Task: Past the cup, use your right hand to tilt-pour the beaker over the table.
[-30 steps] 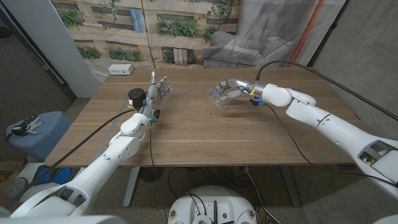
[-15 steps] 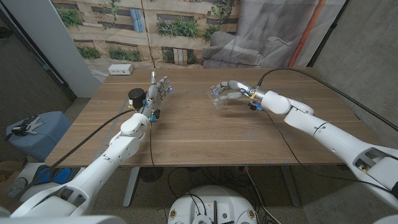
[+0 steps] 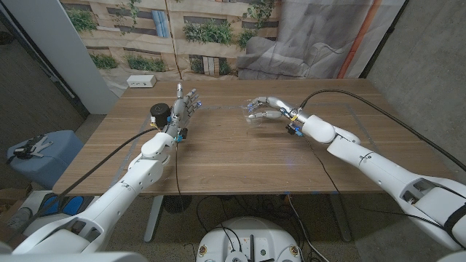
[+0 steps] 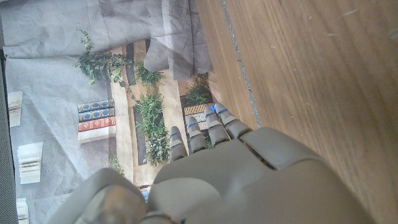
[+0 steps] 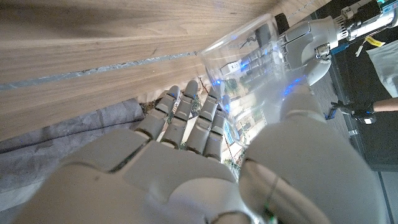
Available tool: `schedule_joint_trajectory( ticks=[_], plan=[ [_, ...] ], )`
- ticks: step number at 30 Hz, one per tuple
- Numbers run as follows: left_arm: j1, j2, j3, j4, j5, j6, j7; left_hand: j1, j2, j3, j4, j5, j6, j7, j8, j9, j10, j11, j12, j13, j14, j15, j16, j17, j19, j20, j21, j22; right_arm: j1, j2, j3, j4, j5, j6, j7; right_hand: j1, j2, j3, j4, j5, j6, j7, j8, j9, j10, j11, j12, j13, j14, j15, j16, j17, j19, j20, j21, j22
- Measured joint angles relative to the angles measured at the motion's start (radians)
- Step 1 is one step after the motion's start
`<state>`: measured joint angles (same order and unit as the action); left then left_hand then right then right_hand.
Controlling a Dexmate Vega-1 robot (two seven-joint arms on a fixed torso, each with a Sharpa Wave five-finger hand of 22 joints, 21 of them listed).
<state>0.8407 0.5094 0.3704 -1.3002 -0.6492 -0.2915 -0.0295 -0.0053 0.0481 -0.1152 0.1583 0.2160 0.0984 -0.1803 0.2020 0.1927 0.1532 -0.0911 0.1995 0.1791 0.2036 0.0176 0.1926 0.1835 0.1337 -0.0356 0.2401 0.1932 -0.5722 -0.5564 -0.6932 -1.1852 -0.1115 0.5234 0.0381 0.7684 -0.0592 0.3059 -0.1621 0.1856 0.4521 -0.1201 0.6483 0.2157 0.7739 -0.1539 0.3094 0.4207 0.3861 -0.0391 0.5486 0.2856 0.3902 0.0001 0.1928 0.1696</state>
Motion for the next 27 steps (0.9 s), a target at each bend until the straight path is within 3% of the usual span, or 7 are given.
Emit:
schedule_joint_trajectory(
  ticks=[17, 27],
  plan=[
    [0.000, 0.000, 0.000, 0.000, 0.000, 0.000, 0.000, -0.005, 0.005, 0.000, 0.000, 0.000, 0.000, 0.000, 0.000, 0.000, 0.000, 0.000, 0.000, 0.000, 0.000, 0.000, 0.000, -0.002, 0.000, 0.000, -0.004, 0.000, 0.000, 0.063, -0.016, 0.141, 0.006, 0.119, -0.084, 0.015, -0.015, 0.002, -0.004, 0.000, -0.011, -0.011, -0.002, 0.001, -0.013, -0.013, -0.009, 0.004, -0.014, -0.007, 0.000, 0.000, -0.009, -0.009, 0.000, 0.000],
    [0.000, 0.000, 0.000, 0.000, 0.000, 0.000, 0.000, -0.005, 0.005, -0.004, -0.004, 0.000, 0.000, 0.000, 0.000, 0.000, 0.000, 0.000, 0.000, 0.000, 0.000, 0.000, 0.000, -0.002, 0.000, 0.000, -0.004, 0.000, 0.002, 0.091, -0.035, 0.213, -0.046, 0.193, -0.163, 0.016, -0.015, 0.001, -0.004, 0.000, -0.016, -0.016, -0.002, 0.001, -0.013, -0.013, -0.017, 0.008, -0.021, -0.003, 0.000, 0.005, -0.017, -0.016, 0.000, 0.000]
  ],
)
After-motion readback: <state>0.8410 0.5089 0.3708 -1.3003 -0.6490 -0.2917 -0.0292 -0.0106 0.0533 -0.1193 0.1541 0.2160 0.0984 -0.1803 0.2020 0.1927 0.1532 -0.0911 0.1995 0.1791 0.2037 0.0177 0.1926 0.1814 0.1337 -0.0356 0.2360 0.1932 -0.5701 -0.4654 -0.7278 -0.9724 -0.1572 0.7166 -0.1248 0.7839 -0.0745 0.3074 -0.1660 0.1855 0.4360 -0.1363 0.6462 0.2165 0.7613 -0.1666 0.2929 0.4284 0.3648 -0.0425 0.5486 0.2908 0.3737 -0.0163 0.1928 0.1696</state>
